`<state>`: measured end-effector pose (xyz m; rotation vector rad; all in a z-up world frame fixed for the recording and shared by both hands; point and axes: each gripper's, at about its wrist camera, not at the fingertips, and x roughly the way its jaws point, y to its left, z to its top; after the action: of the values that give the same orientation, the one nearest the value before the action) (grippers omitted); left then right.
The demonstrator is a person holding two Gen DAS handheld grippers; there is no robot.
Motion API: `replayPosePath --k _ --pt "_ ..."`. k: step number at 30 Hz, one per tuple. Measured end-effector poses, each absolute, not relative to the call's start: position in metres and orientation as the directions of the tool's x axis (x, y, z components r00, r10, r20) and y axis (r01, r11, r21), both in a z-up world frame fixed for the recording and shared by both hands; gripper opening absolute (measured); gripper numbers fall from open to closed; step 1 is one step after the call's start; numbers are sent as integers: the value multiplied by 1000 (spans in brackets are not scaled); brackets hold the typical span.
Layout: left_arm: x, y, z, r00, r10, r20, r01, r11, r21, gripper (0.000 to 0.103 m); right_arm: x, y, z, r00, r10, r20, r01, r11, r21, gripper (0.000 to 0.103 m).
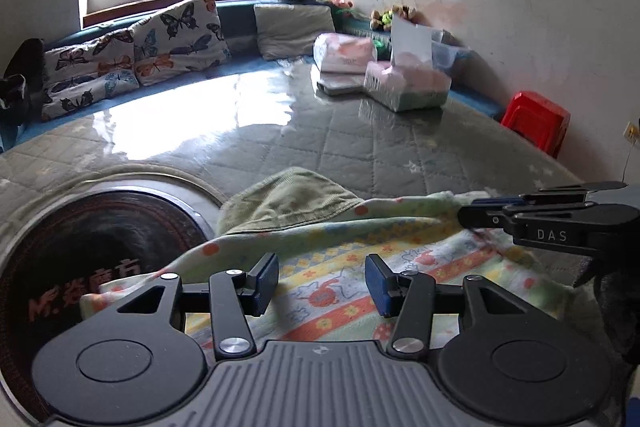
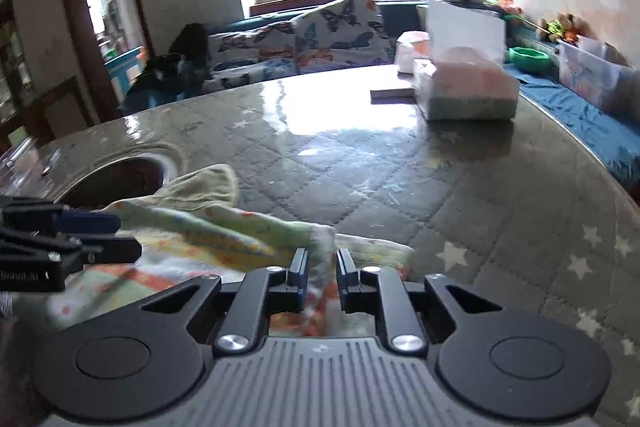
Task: Fold clothes
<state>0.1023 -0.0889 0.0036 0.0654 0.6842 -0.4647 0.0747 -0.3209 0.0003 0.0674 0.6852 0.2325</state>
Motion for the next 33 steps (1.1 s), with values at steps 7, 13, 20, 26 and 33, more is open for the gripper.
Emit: replayPosePath --k 7,13,20,26,33 --pt "61 -69 6 685 -395 -612 446 892 -75 49 44 -284 22 729 353 -586 -366 925 102 20" --pt "39 -67 1 681 -405 -610 466 883 -66 49 35 -245 21 685 443 -578 -489 868 86 20" --pt "34 -68 -12 663 -397 -635 470 881 -60 49 24 -220 -3 640 446 -626 -553 833 28 20" --pt "30 -69 -16 674 -387 -630 460 886 -52 49 19 -224 -3 645 452 -617 -549 835 39 20" --pt "26 -58 -14 688 -376 -621 420 904 -81 49 8 -232 -5 654 439 -617 -531 847 39 19"
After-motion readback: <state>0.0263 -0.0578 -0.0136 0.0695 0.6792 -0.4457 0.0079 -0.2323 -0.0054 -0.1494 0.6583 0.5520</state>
